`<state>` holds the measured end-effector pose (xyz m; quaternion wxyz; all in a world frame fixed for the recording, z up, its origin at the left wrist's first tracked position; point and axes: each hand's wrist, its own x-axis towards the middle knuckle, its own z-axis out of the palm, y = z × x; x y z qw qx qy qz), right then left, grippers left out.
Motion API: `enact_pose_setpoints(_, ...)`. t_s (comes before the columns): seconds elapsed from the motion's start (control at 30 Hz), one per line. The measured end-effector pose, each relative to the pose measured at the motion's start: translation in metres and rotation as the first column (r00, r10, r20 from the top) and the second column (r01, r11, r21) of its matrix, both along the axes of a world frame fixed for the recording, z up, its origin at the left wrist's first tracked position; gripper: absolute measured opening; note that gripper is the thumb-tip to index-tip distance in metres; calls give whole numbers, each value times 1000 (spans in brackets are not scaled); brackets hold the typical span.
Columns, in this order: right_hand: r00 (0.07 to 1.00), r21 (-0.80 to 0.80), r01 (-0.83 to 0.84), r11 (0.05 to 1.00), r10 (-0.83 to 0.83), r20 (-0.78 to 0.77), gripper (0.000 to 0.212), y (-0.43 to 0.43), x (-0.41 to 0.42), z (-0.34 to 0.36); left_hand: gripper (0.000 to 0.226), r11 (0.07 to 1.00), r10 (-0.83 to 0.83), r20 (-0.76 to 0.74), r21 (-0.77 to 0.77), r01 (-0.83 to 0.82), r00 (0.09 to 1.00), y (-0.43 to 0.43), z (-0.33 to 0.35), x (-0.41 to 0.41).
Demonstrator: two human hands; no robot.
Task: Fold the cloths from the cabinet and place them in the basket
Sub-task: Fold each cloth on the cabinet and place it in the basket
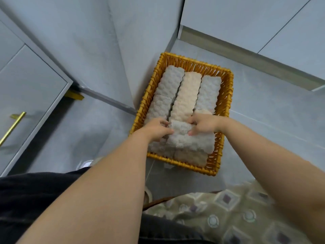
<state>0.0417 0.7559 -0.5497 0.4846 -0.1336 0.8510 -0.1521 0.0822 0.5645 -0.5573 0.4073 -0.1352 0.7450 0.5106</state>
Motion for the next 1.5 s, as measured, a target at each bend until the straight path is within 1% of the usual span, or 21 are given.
enact_pose_setpoints(0.07, 997, 98, -56, 994, 51, 51, 12, 4, 11, -14, 18, 985, -145, -80, -107, 136, 986, -1, -8, 5)
enact_pose_setpoints(0.1, 996, 125, -57, 990, 49, 69, 19, 4, 16, -19, 16, 965, -226, -103, -157, 209, 969, -2, -14, 8)
enact_pose_setpoints(0.2, 997, 150, -25, 988, 13, 82, 32, 2, 27, -29, 24, 870, -443, -46, -266, 416, 896, -7, -26, 16)
enact_pose_setpoints(0.3, 995, 127, 65, 990, -73, 62, 35, 4, 29, -32, 42, 698, -654, 34, -359, 620, 756, -8, -31, 19)
enact_pose_setpoints(0.4, 983, 102, 178, 979, -182, 34, 32, 6, 35, -37, 50, 561, -765, 61, -425, 710, 641, -4, -33, 19)
enact_pose_setpoints(0.5, 987, 131, 157, 979, -161, 17, 25, 2, 45, -45, 50, 517, -782, 102, -446, 731, 615, 0, -36, 20)
enact_pose_setpoints(0.6, 992, 157, 106, 982, -115, 44, 34, -2, 49, -46, 46, 527, -773, 92, -457, 716, 627, 1, -35, 18)
enact_pose_setpoints(0.67, 991, 123, 118, 985, -125, 46, 32, 1, 45, -41, 39, 559, -749, 69, -468, 684, 659, 3, -37, 14)
enact_pose_setpoints(0.77, 988, 62, 145, 987, -148, 40, 29, 10, 28, -26, 33, 645, -670, 26, -475, 599, 742, 6, -40, 4)
enact_pose_setpoints(0.83, 978, 21, 207, 978, -208, 33, 23, 16, 16, -17, 30, 737, -582, -34, -443, 509, 813, 9, -39, -1)
enact_pose_setpoints(0.9, 940, -37, 340, 940, -338, 44, 16, 19, 6, -14, 31, 877, -393, -95, -336, 342, 915, 13, -37, -10)
enact_pose_setpoints(0.97, 865, -112, 501, 858, -493, 95, 17, 20, 0, -15, 35, 981, -103, -65, -172, 90, 993, 20, -33, -23)
enact_pose_setpoints(1.03, 815, -156, 578, 801, -554, 172, 19, 20, -1, -17, 34, 992, 127, 50, -12, -127, 991, 24, -30, -36)
enact_pose_setpoints(1.1, 828, -180, 555, 812, -518, 214, 21, 16, 2, -20, 46, 969, 204, 208, 94, -227, 956, 18, -24, -39)
enact_pose_setpoints(1.17, 845, -185, 528, 829, -493, 206, 21, 12, 6, -29, 62, 971, 136, 309, 149, -189, 941, 6, -23, -35)
enact_pose_setpoints(1.2, 849, -195, 525, 828, -492, 195, 20, 9, 8, -33, 61, 981, 91, 306, 137, -138, 948, -1, -25, -32)
enact_pose_setpoints(1.3, 828, -255, 559, 789, -513, 228, 18, 0, 10, -42, 29, 989, 71, 274, 104, -102, 959, -17, -30, -28)
enact_pose_setpoints(1.33, 824, -267, 563, 782, -507, 253, 16, -3, 11, -42, 30, 990, 101, 271, 67, -124, 957, -20, -30, -29)
enact_pose_setpoints(1.37, 832, -265, 550, 792, -490, 261, 16, -6, 11, -41, 39, 989, 134, 265, 23, -145, 955, -21, -31, -29)
enact_pose_setpoints(1.43, 876, -234, 475, 848, -432, 213, 36, -6, 11, -40, 48, 988, 148, 205, -77, -135, 968, -21, -30, -31)
enact_pose_setpoints(1.5, 913, -186, 395, 900, -361, 191, 60, -4, 10, -38, 43, 977, 98, 104, -198, -76, 990, -23, -30, -30)
